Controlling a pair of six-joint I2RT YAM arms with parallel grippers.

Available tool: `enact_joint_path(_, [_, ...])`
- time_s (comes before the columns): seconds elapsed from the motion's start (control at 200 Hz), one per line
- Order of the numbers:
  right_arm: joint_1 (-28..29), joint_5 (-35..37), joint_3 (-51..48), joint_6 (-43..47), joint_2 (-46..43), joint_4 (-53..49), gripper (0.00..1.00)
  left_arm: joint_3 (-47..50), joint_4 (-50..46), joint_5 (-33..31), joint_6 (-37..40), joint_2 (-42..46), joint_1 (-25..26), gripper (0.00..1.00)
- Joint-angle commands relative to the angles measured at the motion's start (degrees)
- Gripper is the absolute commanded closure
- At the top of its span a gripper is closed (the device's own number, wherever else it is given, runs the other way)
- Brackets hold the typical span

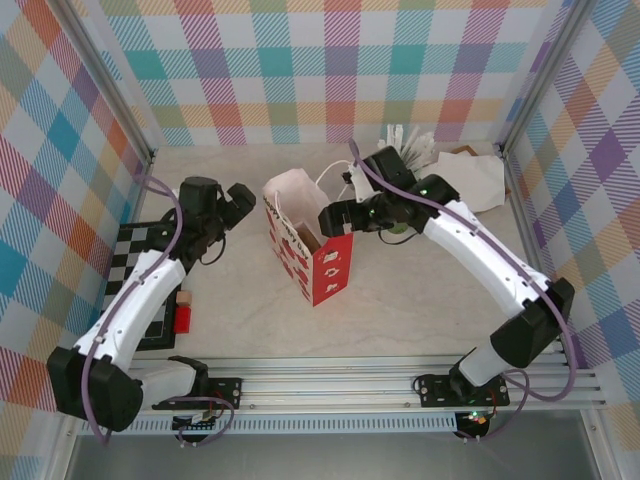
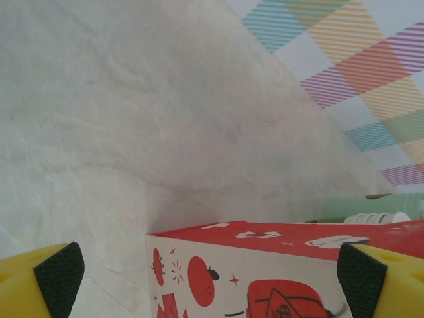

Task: Pack the takeout coffee

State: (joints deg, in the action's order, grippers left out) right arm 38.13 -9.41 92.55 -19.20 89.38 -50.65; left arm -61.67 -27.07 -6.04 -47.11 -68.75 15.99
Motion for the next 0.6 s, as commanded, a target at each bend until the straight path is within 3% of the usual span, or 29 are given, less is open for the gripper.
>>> enact_joint_path(0.0, [-0.03, -8.15, -0.55, -3.12, 0.88, 4.21, 0.00, 3.29, 0.63, -0.29, -11.22, -0.58, -0.17, 0.00])
enact_joint_path(0.19, [0.04, -11.22, -2.96, -3.62, -0.26, 4.03, 0.00, 2.01, 3.19, 8.40, -10.19, -7.76, 0.82, 0.00])
enact_joint_path(0.595, [0.32, -12.78, -4.14, -2.68, -1.89, 1.74, 0.00, -5.57, 2.38, 9.39, -5.79, -16.87, 1.96, 0.00])
